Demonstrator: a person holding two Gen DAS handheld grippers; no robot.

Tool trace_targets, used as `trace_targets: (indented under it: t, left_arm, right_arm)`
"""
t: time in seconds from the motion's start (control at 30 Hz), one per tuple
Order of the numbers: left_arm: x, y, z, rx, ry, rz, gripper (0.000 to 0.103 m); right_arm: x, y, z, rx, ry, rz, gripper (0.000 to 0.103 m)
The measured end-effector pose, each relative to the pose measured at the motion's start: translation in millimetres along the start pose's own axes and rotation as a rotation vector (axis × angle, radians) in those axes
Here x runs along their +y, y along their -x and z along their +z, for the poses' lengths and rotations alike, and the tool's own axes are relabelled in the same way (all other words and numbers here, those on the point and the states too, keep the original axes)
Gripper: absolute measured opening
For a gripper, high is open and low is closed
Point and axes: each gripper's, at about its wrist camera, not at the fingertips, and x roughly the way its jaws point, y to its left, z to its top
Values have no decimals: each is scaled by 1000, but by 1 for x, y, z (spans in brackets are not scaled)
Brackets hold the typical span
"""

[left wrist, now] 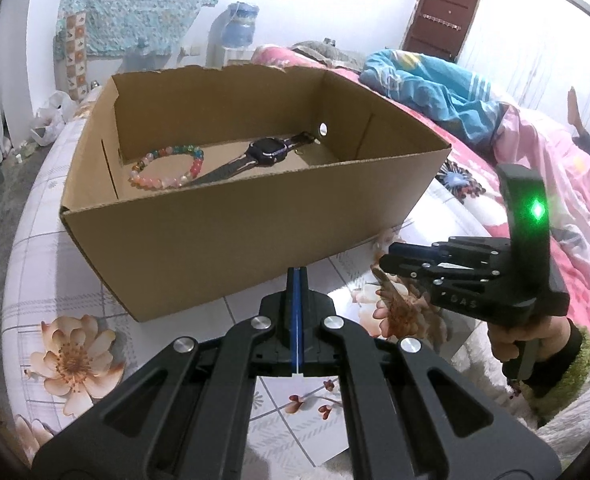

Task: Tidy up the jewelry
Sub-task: 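Lift the bracelet with the right tool while the left tool lifts the charm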

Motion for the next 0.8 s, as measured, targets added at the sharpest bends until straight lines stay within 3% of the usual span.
trace_targets:
  t: [0.1,0.2,0.8]
  left_arm:
    - [1,4,0,-11,5,4,0]
    - [2,7,-1,-19,10,4,0]
    - [-9,40,-4,-98,-13,-1,0]
  right_arm:
    - [3,-3,3,3,10,-15,19]
    - [2,-3,5,11,-8,-18,10]
    - [-39,60,1,-137,-263,124,10]
